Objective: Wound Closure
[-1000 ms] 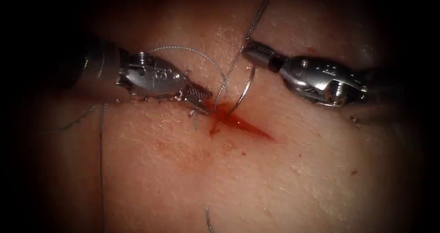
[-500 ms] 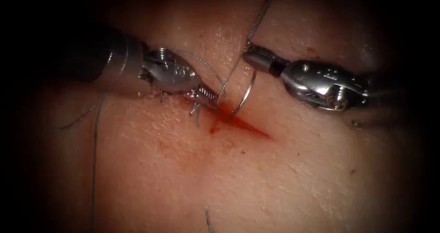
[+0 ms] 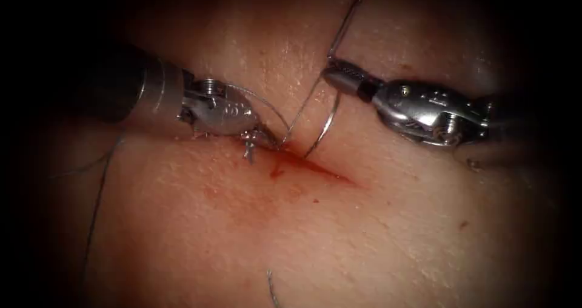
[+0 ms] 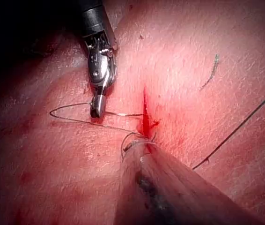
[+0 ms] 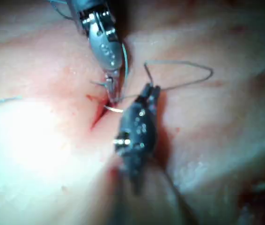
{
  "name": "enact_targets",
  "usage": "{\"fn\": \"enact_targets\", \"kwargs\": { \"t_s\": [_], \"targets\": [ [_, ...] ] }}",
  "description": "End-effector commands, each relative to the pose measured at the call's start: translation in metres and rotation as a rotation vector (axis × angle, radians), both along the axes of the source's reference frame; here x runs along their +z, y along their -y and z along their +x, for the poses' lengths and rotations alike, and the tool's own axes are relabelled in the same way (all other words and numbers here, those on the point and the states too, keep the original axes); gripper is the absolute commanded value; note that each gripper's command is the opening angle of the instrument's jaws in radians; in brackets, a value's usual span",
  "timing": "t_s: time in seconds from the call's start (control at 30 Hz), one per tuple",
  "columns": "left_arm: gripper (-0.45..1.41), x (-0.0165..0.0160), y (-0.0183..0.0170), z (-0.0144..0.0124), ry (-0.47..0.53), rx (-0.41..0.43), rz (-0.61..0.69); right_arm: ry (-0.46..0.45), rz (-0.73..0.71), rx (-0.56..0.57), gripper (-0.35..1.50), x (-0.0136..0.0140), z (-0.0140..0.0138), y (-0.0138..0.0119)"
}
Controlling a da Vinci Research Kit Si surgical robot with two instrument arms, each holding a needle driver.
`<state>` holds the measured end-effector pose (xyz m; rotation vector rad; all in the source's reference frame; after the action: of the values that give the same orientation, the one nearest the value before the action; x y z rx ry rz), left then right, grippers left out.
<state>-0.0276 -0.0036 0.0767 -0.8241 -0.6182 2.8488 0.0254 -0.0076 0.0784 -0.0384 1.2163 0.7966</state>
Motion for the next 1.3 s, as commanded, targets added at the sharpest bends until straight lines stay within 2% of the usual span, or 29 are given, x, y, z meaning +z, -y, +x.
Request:
{"fn": "enact_targets", "kwargs": {
  "t_s": [0.03,0.23,0.47,0.6,0.8,1.07,1.3],
  "targets": [
    [-0.45,0.0003,0.0005,-0.0007,0.004,0.019,0.003,-0.003,0.002,-0.001,-0.35,0.0005,0.0007,0.0006],
    [-0.45,-0.0004,0.0017,-0.0018,0.034,0.052,0.053,-0.005,0.001,0.000,-0.35,0.0005,0.0009,0.0006],
    [-0.45,-0.0011,0.0008,-0.0009,0.047,0.065,0.064,0.000,-0.025,-0.006,-0.35,0.0008,0.0015,0.0009],
    [-0.45,-0.0022,0.0002,0.0000,0.047,0.065,0.056,0.076,-0.102,-0.046,-0.35,0.0007,0.0022,0.0011],
    [-0.45,-0.0023,0.0003,-0.0001,0.044,0.061,0.052,0.197,-0.215,-0.067,-0.35,0.0007,0.0032,0.0012],
    [-0.37,-0.0023,-0.0001,-0.0004,0.047,0.054,0.050,0.295,-0.271,-0.136,-0.35,0.0016,0.0048,0.0038],
    [-0.33,-0.0026,-0.0009,-0.0006,0.053,0.040,0.044,0.335,-0.286,-0.183,-0.35,0.0025,0.0050,0.0051]
  ]
}}
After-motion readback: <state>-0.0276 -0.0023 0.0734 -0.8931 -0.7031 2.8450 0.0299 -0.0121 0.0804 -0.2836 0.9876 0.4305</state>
